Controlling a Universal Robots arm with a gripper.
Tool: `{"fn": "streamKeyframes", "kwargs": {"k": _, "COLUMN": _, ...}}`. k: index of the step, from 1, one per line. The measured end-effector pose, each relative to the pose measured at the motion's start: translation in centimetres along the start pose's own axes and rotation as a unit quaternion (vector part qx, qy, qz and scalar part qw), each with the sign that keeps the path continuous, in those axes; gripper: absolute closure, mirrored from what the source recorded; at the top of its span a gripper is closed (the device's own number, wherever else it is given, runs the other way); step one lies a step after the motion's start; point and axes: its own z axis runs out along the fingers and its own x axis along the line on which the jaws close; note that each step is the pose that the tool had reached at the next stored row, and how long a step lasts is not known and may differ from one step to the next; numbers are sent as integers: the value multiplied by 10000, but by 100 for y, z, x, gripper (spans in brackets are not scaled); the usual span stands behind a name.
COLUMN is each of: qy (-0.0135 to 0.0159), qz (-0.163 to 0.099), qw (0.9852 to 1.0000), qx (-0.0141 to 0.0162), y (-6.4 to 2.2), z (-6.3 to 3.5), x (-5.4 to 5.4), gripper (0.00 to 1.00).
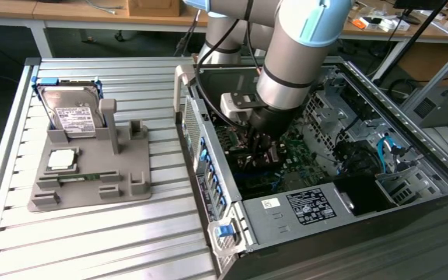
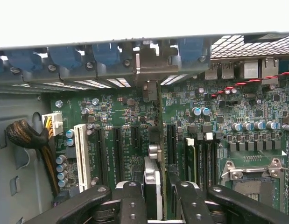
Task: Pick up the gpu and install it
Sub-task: 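Insert the gpu into the slot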
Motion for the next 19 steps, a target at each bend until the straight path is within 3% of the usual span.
{"fn": "streamKeyframes", "kwargs": {"k": 19, "qy": 3, "qz": 0, "qw": 10000, "qx": -7, "y": -1, "z": 38, "x": 0, "gripper": 70}}
